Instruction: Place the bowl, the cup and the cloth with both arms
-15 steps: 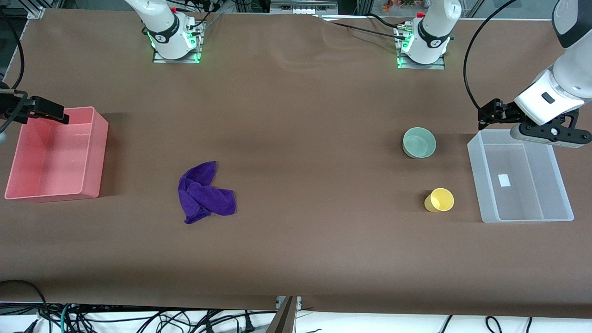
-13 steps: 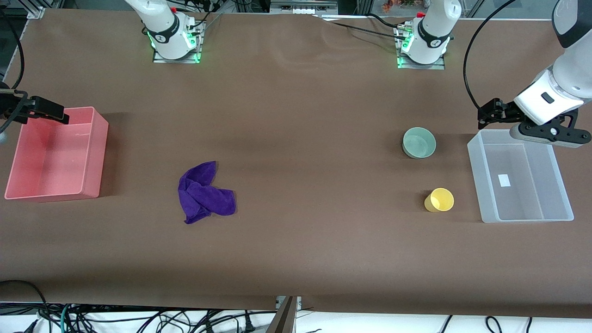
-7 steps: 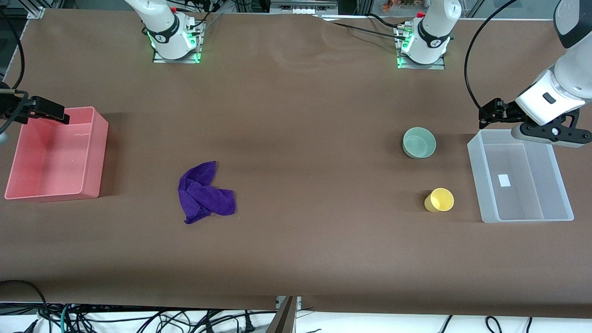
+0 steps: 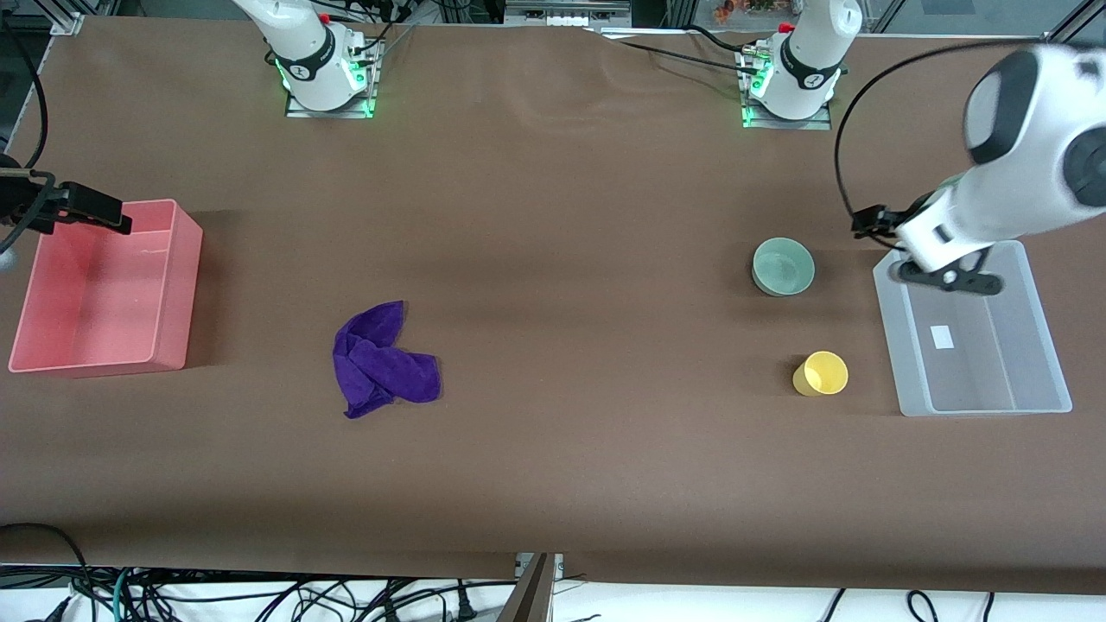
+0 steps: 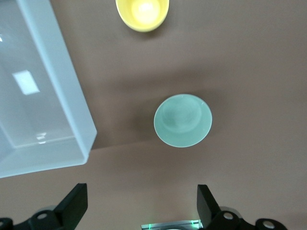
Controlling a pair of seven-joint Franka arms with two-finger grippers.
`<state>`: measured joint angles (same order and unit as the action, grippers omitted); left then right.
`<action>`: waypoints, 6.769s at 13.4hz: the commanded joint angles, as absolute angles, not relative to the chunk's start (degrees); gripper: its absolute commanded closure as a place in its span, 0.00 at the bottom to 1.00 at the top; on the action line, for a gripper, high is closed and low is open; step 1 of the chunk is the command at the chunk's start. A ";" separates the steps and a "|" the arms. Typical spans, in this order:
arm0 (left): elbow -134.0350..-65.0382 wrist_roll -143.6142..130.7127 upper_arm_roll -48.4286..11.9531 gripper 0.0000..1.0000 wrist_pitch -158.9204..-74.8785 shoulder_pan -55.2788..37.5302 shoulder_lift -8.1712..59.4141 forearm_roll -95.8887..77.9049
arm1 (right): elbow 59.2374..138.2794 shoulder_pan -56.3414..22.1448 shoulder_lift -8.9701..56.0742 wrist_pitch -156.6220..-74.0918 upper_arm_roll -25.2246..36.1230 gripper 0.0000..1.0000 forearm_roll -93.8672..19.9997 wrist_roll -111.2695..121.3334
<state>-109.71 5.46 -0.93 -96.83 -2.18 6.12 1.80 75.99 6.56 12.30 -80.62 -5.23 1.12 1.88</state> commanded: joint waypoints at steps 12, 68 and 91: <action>-130.69 26.89 -0.70 0.82 -140.10 -2.72 18.54 0.44 | 93.48 -4.39 34.27 -125.53 -7.64 0.00 0.88 1.85; -103.01 28.82 -6.86 1.00 -133.88 6.77 27.87 3.16 | 73.39 2.91 14.07 -84.04 -0.35 0.00 3.16 17.10; -105.39 48.46 6.68 0.00 -118.07 13.10 16.80 -9.63 | 81.65 2.90 9.14 -80.59 -0.26 0.00 2.37 10.37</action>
